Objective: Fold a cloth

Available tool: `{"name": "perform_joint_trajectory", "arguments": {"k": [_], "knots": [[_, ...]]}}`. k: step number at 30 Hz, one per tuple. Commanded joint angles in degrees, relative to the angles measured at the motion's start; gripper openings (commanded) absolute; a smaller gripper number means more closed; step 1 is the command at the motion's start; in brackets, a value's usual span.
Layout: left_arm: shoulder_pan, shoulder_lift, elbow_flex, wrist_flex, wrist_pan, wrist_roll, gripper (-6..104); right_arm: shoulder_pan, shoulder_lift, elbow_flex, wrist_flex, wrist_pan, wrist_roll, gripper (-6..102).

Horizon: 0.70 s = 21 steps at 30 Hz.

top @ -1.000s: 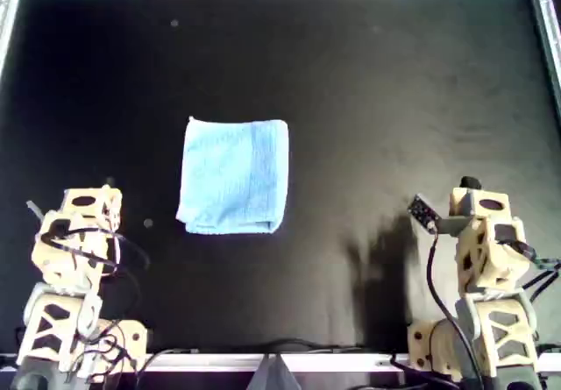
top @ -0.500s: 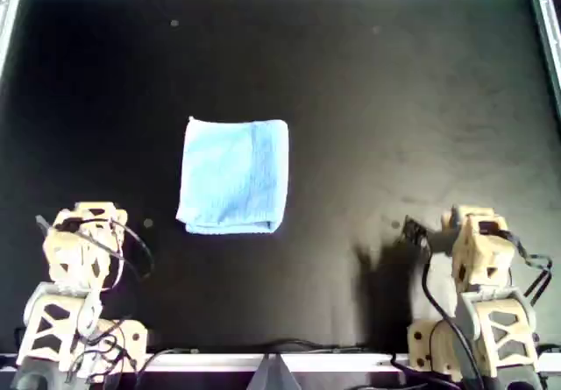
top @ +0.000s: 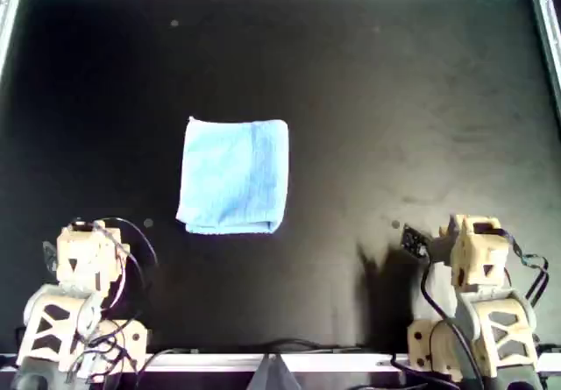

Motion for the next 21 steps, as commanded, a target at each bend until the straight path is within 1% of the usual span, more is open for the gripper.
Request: {"name": "perform_joint_trajectory", "arguments": {"k": [1, 3, 4, 17, 18, 19, 20, 21], "knots": [[0.18, 0.97, -0.79, 0.35, 0.53, -0.26, -1, 0.26, 2.29, 0.79, 1.93, -0.44, 0.26, 0], [0.18, 0.97, -0.79, 0.35, 0.0, -0.26, -1, 0.26, 2.29, 0.79, 2.29, -0.44, 0.26, 0], [0.18, 0.88, -0.79, 0.35, 0.53, -0.09, -1, 0.18, 2.2, 0.79, 2.29, -0.44, -0.26, -1], [0.26, 0.0, -0.79, 0.26, 0.62, -0.18, -1, 0.0, 2.11, 0.79, 2.29, -0.44, -0.26, -1], [0.7, 0.26, -0.79, 0.26, 0.7, 0.35, -1, -0.35, 2.2, 0.79, 2.29, -0.44, -0.09, -1], [1.05, 0.79, -0.79, 0.35, 0.53, -0.18, -1, -1.23, 2.2, 0.79, 2.29, -0.09, 0.18, -1], [1.14, 0.79, -0.79, 0.35, 0.53, -0.18, -1, -1.23, 2.2, 0.79, 2.29, -0.26, -0.26, -1], [1.14, 0.79, -0.79, 0.35, 0.62, -0.09, -1, -1.14, 2.2, 0.79, 2.29, -0.35, -0.26, -1]]}}
